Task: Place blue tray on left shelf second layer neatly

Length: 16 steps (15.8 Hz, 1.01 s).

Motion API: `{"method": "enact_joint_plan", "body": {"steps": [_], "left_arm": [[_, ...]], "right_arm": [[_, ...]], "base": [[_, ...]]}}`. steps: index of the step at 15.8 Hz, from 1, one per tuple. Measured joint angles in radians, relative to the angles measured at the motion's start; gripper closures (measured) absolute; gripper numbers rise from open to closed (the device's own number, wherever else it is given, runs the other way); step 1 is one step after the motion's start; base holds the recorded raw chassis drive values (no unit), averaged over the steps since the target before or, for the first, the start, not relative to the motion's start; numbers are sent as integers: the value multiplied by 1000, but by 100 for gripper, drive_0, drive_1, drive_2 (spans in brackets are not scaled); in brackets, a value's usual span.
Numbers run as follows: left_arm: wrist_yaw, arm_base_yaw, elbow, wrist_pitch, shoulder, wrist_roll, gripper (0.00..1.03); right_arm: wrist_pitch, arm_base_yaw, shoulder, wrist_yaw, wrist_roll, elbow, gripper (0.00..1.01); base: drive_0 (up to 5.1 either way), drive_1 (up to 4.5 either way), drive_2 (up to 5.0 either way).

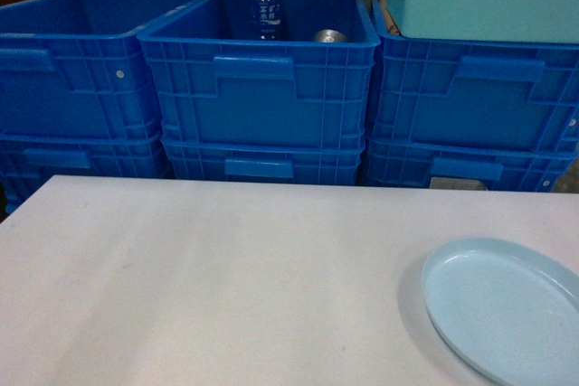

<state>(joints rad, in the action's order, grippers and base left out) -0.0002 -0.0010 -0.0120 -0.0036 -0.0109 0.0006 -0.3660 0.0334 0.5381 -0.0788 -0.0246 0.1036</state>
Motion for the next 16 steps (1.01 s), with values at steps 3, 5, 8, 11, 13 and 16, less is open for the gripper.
{"method": "enact_joint_plan", "body": {"steps": [3, 5, 8, 11, 13, 16], "left_arm": [[0, 0, 0, 0, 0, 0, 5], [0, 0, 0, 0, 0, 0, 5], [-1, 0, 0, 0, 0, 0, 5], [0, 0, 0, 0, 0, 0, 5], [0, 0, 0, 0, 0, 0, 5], [0, 0, 0, 0, 0, 0, 5]], "right_arm": [[-90, 6, 218, -1, -37, 80, 3], [-157, 14, 455, -2, -68, 147, 3], [-243, 32, 775, 5, -92, 232, 3], [-301, 31, 1002, 27, -113, 314, 3], [-316, 32, 1124, 35, -119, 352, 3], [-375, 55, 1298, 35, -126, 369, 3]], "base": [[0, 0, 0], [0, 0, 0], [0, 0, 0], [0, 0, 0], [0, 0, 0], [0, 0, 0]]}}
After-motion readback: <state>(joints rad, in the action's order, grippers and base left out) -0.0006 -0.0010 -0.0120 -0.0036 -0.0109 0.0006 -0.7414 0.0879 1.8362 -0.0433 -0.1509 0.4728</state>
